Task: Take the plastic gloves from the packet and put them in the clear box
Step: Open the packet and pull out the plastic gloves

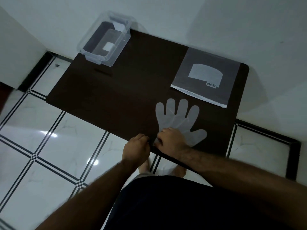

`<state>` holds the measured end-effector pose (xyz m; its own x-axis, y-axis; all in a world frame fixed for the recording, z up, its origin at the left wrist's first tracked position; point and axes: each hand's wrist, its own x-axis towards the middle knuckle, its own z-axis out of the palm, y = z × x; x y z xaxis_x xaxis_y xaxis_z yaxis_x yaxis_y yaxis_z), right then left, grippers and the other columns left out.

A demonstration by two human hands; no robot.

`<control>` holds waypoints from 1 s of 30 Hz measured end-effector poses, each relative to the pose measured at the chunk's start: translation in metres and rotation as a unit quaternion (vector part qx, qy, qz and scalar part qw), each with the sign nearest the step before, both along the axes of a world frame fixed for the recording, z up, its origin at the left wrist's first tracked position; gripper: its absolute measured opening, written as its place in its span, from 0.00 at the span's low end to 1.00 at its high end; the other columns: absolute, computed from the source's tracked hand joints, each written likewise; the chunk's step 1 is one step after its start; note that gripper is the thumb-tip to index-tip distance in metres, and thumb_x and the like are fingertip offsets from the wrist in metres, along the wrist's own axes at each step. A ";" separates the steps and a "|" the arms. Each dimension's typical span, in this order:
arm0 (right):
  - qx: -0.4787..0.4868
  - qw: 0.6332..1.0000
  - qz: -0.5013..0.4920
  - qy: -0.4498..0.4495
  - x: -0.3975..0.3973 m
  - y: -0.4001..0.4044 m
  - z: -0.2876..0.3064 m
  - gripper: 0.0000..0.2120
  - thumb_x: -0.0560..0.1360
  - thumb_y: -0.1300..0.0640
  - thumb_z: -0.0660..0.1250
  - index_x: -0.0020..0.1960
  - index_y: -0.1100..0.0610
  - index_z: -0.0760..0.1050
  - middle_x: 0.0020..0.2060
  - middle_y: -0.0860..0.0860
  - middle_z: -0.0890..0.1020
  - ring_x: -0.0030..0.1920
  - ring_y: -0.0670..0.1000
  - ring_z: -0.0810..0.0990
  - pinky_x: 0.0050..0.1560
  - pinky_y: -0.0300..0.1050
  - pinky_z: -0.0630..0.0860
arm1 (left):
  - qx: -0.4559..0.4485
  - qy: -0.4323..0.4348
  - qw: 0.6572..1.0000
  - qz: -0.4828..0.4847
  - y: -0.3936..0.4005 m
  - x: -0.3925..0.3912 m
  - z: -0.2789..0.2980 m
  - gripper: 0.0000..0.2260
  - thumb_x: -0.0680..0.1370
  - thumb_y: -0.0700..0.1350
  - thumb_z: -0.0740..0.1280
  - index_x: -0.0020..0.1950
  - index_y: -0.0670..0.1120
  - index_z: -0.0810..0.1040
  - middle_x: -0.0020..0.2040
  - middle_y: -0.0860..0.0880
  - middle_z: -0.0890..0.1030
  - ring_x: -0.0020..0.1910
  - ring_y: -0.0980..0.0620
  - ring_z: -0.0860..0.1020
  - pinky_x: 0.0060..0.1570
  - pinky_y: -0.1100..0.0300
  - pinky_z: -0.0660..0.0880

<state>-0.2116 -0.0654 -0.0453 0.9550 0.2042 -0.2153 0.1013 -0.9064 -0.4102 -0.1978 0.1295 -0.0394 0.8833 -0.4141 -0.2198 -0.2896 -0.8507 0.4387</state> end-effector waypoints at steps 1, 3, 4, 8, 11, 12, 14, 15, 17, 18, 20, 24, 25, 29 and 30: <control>-0.003 1.000 -0.011 -0.003 -0.001 -0.001 -0.001 0.10 0.81 0.43 0.67 0.51 0.50 0.78 0.45 0.48 0.79 0.46 0.48 0.76 0.54 0.49 0.77 | -0.006 0.006 1.000 0.005 -0.002 0.000 0.001 0.09 0.81 0.44 0.66 0.57 0.47 0.85 0.55 0.50 0.84 0.50 0.48 0.82 0.48 0.49 0.83; -0.004 1.000 -0.025 0.001 -0.001 -0.001 -0.003 0.09 0.81 0.46 0.68 0.51 0.51 0.79 0.45 0.48 0.80 0.46 0.48 0.76 0.55 0.48 0.78 | -0.018 0.014 1.000 0.011 0.001 0.003 0.001 0.10 0.81 0.44 0.66 0.58 0.48 0.85 0.55 0.51 0.84 0.50 0.50 0.82 0.48 0.50 0.83; -0.001 1.000 -0.030 0.004 0.000 0.001 -0.004 0.08 0.81 0.47 0.68 0.52 0.51 0.80 0.46 0.48 0.81 0.46 0.48 0.77 0.55 0.48 0.78 | -0.028 0.019 0.999 0.016 0.004 0.004 -0.001 0.10 0.81 0.43 0.66 0.58 0.47 0.85 0.55 0.51 0.84 0.49 0.50 0.82 0.48 0.50 0.83; 0.028 0.998 -0.047 0.018 0.000 -0.001 -0.003 0.06 0.81 0.51 0.69 0.51 0.52 0.82 0.46 0.48 0.82 0.47 0.48 0.79 0.55 0.49 0.80 | -0.070 0.049 0.996 0.029 0.008 0.007 -0.003 0.10 0.82 0.41 0.67 0.60 0.46 0.86 0.55 0.51 0.84 0.49 0.53 0.81 0.49 0.59 0.79; 0.070 0.993 -0.089 0.039 -0.001 -0.003 0.000 0.03 0.81 0.53 0.70 0.50 0.51 0.82 0.45 0.46 0.82 0.47 0.47 0.79 0.53 0.46 0.79 | -0.111 0.123 0.985 0.044 0.003 0.010 -0.002 0.11 0.83 0.41 0.68 0.62 0.48 0.85 0.55 0.56 0.82 0.51 0.59 0.79 0.50 0.67 0.74; 0.087 0.989 -0.110 0.048 -0.002 -0.005 0.000 0.02 0.81 0.53 0.70 0.50 0.50 0.81 0.45 0.46 0.81 0.46 0.46 0.79 0.52 0.44 0.79 | -0.135 0.159 0.976 0.061 0.000 0.012 -0.001 0.11 0.83 0.41 0.68 0.63 0.48 0.85 0.54 0.58 0.81 0.51 0.61 0.80 0.50 0.71 0.74; 0.134 0.976 -0.156 0.066 -0.006 -0.008 0.001 0.02 0.81 0.55 0.70 0.50 0.51 0.81 0.46 0.46 0.81 0.46 0.45 0.79 0.50 0.40 0.77 | -0.202 0.232 0.944 0.119 -0.009 0.013 -0.001 0.11 0.84 0.41 0.68 0.64 0.49 0.85 0.54 0.59 0.84 0.52 0.63 0.82 0.50 0.72 0.76; 0.160 0.967 -0.185 0.076 -0.008 -0.009 0.002 0.02 0.81 0.56 0.71 0.50 0.52 0.81 0.46 0.46 0.82 0.46 0.44 0.79 0.50 0.38 0.76 | -0.237 0.270 0.919 0.161 -0.013 0.014 -0.001 0.10 0.84 0.41 0.69 0.63 0.49 0.86 0.54 0.57 0.85 0.52 0.60 0.84 0.51 0.70 0.79; 0.204 0.942 -0.249 0.090 -0.011 -0.011 0.004 0.02 0.81 0.58 0.71 0.49 0.52 0.82 0.44 0.46 0.83 0.46 0.43 0.81 0.48 0.36 0.76 | -0.290 0.339 0.857 0.257 -0.025 0.017 0.001 0.08 0.83 0.41 0.70 0.58 0.50 0.87 0.52 0.50 0.88 0.52 0.53 0.86 0.52 0.60 0.83; 0.220 0.931 -0.277 0.092 -0.013 -0.012 0.005 0.03 0.81 0.58 0.72 0.49 0.52 0.82 0.43 0.46 0.83 0.45 0.43 0.81 0.47 0.35 0.76 | -0.304 0.357 0.834 0.291 -0.030 0.019 0.001 0.06 0.83 0.41 0.71 0.56 0.50 0.87 0.51 0.48 0.88 0.51 0.51 0.87 0.51 0.58 0.84; 0.239 0.915 -0.310 0.095 -0.015 -0.013 0.006 0.02 0.81 0.57 0.72 0.48 0.53 0.82 0.43 0.47 0.84 0.45 0.44 0.82 0.47 0.37 0.77 | -0.320 0.385 0.801 0.328 -0.039 0.022 0.000 0.04 0.82 0.41 0.73 0.54 0.47 0.87 0.49 0.46 0.89 0.51 0.48 0.88 0.51 0.55 0.85; 0.267 0.899 -0.333 0.099 -0.020 -0.015 0.007 0.03 0.81 0.55 0.73 0.49 0.54 0.83 0.43 0.48 0.85 0.45 0.45 0.83 0.46 0.39 0.80 | -0.363 0.457 0.731 0.353 -0.050 0.026 0.003 0.06 0.80 0.38 0.74 0.56 0.39 0.87 0.51 0.40 0.89 0.53 0.43 0.88 0.55 0.50 0.86; 0.272 0.896 -0.337 0.098 -0.022 -0.015 0.007 0.03 0.81 0.55 0.73 0.49 0.54 0.83 0.43 0.47 0.85 0.45 0.46 0.84 0.46 0.40 0.81 | -0.366 0.463 0.726 0.353 -0.052 0.026 0.004 0.07 0.79 0.37 0.74 0.56 0.38 0.87 0.51 0.39 0.89 0.52 0.43 0.88 0.55 0.50 0.86; 0.294 0.876 -0.363 0.119 -0.024 -0.018 0.009 0.02 0.81 0.55 0.72 0.50 0.52 0.83 0.45 0.47 0.85 0.46 0.46 0.84 0.48 0.42 0.83 | -0.359 0.466 0.727 0.353 -0.055 0.024 0.007 0.06 0.78 0.34 0.75 0.55 0.38 0.87 0.51 0.40 0.89 0.50 0.46 0.88 0.49 0.55 0.85; 0.304 0.865 -0.379 0.125 -0.024 -0.019 0.010 0.03 0.82 0.54 0.72 0.50 0.52 0.83 0.45 0.48 0.85 0.47 0.47 0.84 0.49 0.43 0.83 | -0.353 0.464 0.733 0.352 -0.056 0.024 0.008 0.06 0.79 0.34 0.74 0.55 0.38 0.87 0.51 0.41 0.89 0.49 0.47 0.88 0.48 0.56 0.85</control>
